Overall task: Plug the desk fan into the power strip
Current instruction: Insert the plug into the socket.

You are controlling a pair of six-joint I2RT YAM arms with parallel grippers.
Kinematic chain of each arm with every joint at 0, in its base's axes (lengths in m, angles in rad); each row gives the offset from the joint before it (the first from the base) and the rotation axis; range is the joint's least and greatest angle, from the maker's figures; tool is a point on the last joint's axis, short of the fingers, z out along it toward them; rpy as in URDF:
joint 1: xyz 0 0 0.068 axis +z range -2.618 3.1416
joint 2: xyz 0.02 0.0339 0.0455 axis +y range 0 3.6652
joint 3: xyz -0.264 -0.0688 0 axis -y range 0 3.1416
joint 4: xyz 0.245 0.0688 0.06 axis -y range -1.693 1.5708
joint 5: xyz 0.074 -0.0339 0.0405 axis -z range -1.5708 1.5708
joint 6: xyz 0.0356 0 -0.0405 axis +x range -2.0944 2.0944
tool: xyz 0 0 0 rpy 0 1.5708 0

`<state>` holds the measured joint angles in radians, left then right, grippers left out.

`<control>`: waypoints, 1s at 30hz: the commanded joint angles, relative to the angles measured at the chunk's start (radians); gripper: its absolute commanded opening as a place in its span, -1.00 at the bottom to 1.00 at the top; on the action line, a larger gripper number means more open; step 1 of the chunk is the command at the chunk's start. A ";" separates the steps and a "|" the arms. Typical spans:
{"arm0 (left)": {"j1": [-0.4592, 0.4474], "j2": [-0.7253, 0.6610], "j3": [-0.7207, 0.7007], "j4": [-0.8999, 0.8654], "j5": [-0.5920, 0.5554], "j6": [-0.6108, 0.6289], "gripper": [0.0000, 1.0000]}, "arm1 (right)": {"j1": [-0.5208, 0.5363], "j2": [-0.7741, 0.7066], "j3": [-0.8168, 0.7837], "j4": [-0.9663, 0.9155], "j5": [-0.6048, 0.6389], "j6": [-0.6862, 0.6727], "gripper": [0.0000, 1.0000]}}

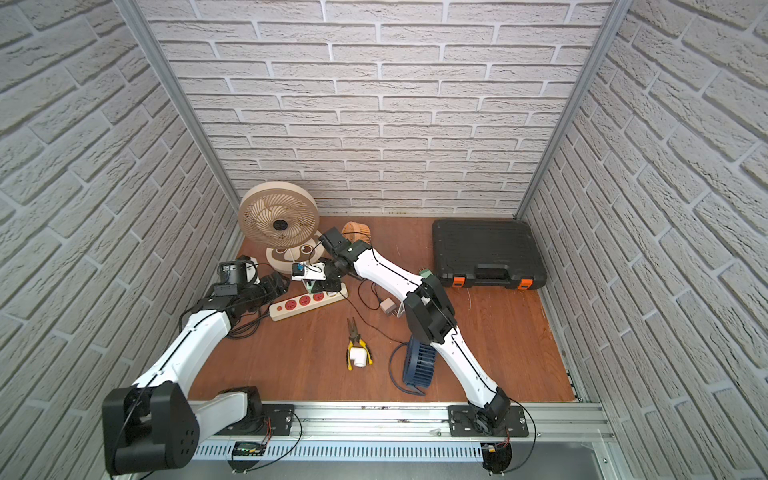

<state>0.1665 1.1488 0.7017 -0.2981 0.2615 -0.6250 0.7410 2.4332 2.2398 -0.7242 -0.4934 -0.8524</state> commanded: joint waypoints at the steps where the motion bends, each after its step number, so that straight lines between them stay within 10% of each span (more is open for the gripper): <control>1: -0.007 -0.013 -0.020 0.025 -0.013 0.010 0.74 | -0.005 0.023 0.020 -0.039 -0.005 -0.057 -0.94; 30: -0.027 0.010 0.008 0.013 -0.019 0.022 0.73 | -0.022 0.043 -0.023 -0.154 0.010 -0.264 -0.94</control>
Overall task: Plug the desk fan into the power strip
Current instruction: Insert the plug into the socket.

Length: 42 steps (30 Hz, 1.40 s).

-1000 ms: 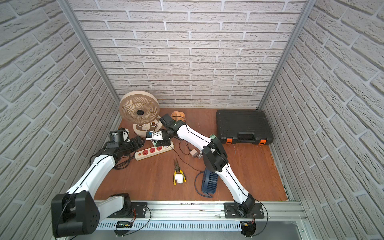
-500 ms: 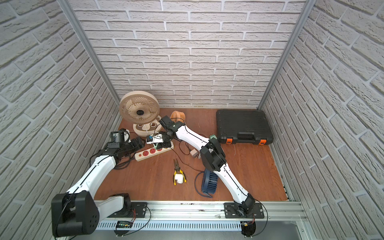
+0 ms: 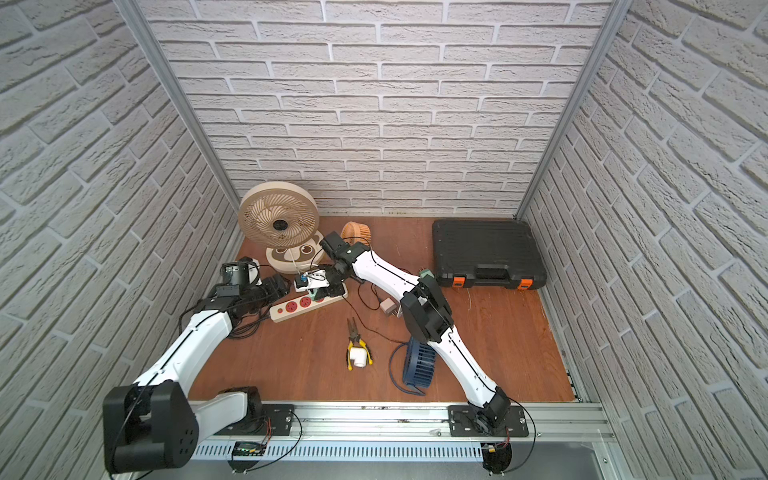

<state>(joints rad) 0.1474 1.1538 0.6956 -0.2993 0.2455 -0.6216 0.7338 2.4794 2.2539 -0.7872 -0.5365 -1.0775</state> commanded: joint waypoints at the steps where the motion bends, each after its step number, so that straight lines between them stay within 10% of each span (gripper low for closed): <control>1: -0.009 0.005 0.015 0.015 -0.003 0.019 0.73 | -0.016 -0.004 -0.038 -0.099 0.056 -0.044 -0.94; 26: -0.029 0.012 0.007 0.031 -0.003 0.014 0.73 | 0.043 0.073 0.053 -0.493 -0.025 -0.042 -0.93; 42: -0.032 -0.015 -0.022 0.032 0.007 0.014 0.73 | 0.055 0.078 -0.113 -0.332 0.093 0.121 -0.94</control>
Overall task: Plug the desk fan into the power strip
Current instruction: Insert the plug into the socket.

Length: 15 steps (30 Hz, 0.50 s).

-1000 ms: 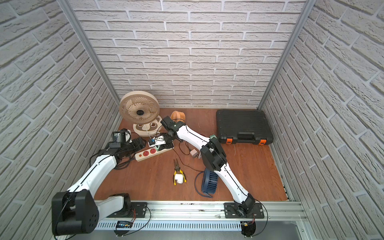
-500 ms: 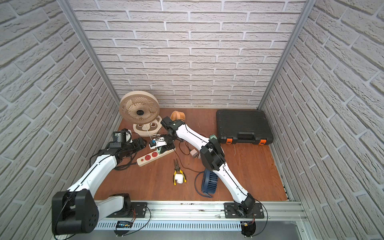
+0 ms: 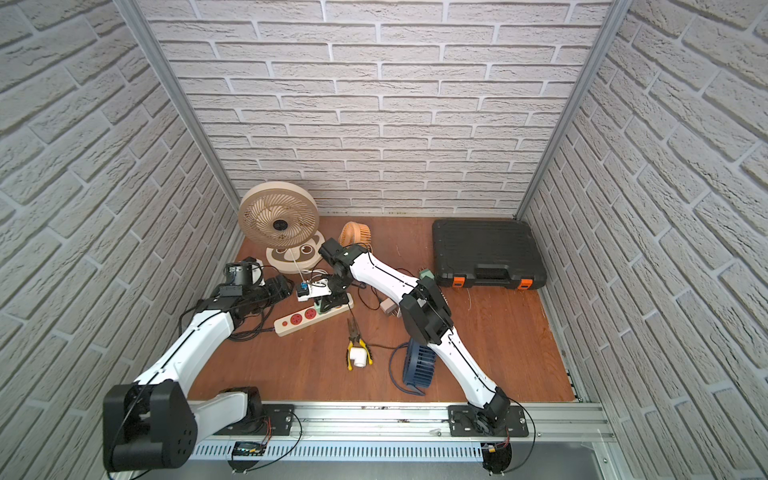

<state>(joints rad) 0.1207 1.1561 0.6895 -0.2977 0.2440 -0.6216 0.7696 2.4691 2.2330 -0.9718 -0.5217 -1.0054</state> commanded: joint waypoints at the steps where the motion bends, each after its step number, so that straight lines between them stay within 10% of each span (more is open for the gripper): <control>1: -0.006 -0.019 -0.016 0.029 0.008 0.016 0.73 | 0.019 0.087 -0.097 -0.145 0.085 0.057 -0.93; 15: -0.028 -0.010 -0.031 0.044 0.011 0.015 0.72 | 0.094 -0.022 -0.354 -0.073 0.055 0.221 -0.94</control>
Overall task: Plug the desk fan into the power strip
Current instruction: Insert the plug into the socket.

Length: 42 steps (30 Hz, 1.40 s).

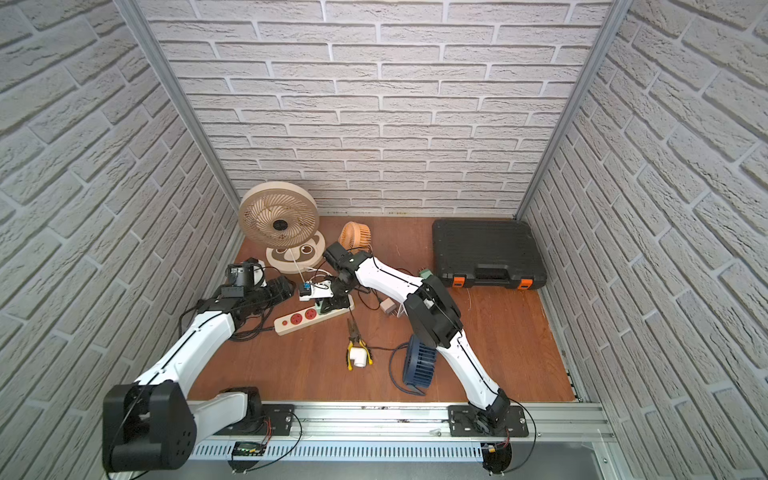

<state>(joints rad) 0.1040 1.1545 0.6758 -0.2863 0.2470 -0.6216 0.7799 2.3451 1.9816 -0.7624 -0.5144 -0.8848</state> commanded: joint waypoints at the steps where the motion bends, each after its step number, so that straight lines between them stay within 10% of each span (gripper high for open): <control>1: -0.013 -0.011 -0.020 0.033 0.008 0.015 0.73 | 0.097 0.106 -0.104 -0.294 0.036 0.108 -0.94; 17: -0.043 -0.027 -0.039 0.042 0.003 0.011 0.72 | 0.117 0.127 -0.389 0.054 0.011 0.355 -0.94; 30: -0.090 -0.153 -0.216 0.122 0.023 -0.077 0.71 | 0.145 0.002 -0.684 0.332 0.243 0.392 -0.94; 42: -0.090 -0.287 -0.294 0.085 0.026 -0.106 0.71 | 0.117 0.037 -0.682 0.334 0.215 0.355 -0.94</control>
<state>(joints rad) 0.0154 0.8642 0.4007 -0.2245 0.2642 -0.7189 0.8608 2.1304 1.4330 -0.0704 -0.3702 -0.5686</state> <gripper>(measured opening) 0.855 0.331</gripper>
